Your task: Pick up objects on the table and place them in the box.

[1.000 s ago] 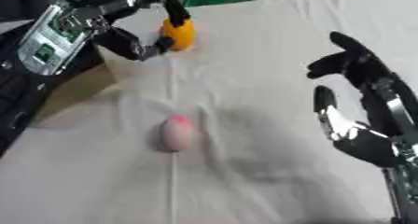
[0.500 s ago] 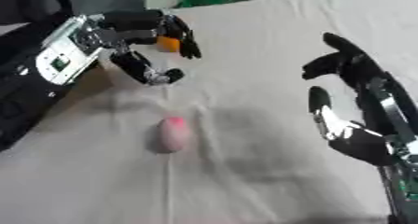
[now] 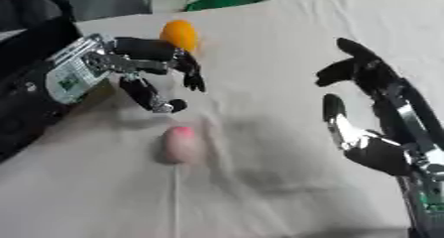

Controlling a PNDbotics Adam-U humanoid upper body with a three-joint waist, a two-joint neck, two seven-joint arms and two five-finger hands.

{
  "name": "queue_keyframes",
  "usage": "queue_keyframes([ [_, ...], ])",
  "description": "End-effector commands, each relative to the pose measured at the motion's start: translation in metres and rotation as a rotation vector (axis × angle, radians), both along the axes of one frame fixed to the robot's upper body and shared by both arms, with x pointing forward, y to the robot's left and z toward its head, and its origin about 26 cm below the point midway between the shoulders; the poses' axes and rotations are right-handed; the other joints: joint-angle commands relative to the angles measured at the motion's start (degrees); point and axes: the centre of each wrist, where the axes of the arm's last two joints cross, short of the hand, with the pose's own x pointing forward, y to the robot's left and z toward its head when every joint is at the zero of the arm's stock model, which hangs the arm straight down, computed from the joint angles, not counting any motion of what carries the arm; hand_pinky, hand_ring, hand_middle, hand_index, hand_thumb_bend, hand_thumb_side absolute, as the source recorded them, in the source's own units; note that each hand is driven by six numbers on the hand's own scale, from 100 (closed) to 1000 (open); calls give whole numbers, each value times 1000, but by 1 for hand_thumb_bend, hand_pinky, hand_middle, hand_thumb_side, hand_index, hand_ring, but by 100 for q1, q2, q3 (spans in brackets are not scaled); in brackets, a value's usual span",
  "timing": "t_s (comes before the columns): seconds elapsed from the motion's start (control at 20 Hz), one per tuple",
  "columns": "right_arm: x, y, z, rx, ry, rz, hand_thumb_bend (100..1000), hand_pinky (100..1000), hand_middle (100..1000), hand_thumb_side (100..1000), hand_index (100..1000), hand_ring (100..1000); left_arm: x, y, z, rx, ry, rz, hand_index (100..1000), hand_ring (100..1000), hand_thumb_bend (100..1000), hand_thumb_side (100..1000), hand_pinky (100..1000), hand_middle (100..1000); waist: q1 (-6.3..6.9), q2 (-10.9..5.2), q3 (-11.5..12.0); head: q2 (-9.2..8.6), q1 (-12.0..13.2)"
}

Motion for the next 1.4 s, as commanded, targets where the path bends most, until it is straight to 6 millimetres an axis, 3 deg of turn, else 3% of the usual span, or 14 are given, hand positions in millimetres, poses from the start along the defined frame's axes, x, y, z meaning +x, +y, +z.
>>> queue_keyframes([
  [0.05,-1,-2,4,-19,-17,-3,100,825,665,470,1000,679,1,12,7,406,-15,-313,786,608,197,174,761,585,-24,-130,7,-55,-23],
  [0.2,-1,-3,3,-22,-14,-5,100,825,665,470,1000,679,2,12,1,429,7,-318,791,615,213,212,763,589,-9,-145,14,-55,-39],
  [0.35,-1,-4,2,-24,-12,-8,100,825,665,470,1000,678,2,14,-1,432,25,-322,800,623,293,369,766,598,5,-159,30,-49,-64],
  [0.5,-1,-5,2,-27,-9,-11,100,825,665,470,1000,679,1,18,2,424,28,-318,801,628,348,430,768,601,15,-169,55,-41,-94],
  [0.7,-1,-7,1,-28,-8,-17,100,825,665,470,1000,678,1,28,8,426,26,-299,804,638,395,447,769,608,28,-189,89,-40,-134],
  [0.95,-1,-9,0,-34,-6,-24,100,825,666,470,1000,679,0,36,16,432,21,-287,808,642,498,533,771,612,50,-215,145,-20,-178],
  [1.4,-1,-12,-2,-43,2,-34,100,825,665,470,1000,679,-10,16,12,418,45,-385,818,646,486,589,777,616,96,-273,217,24,-259],
])
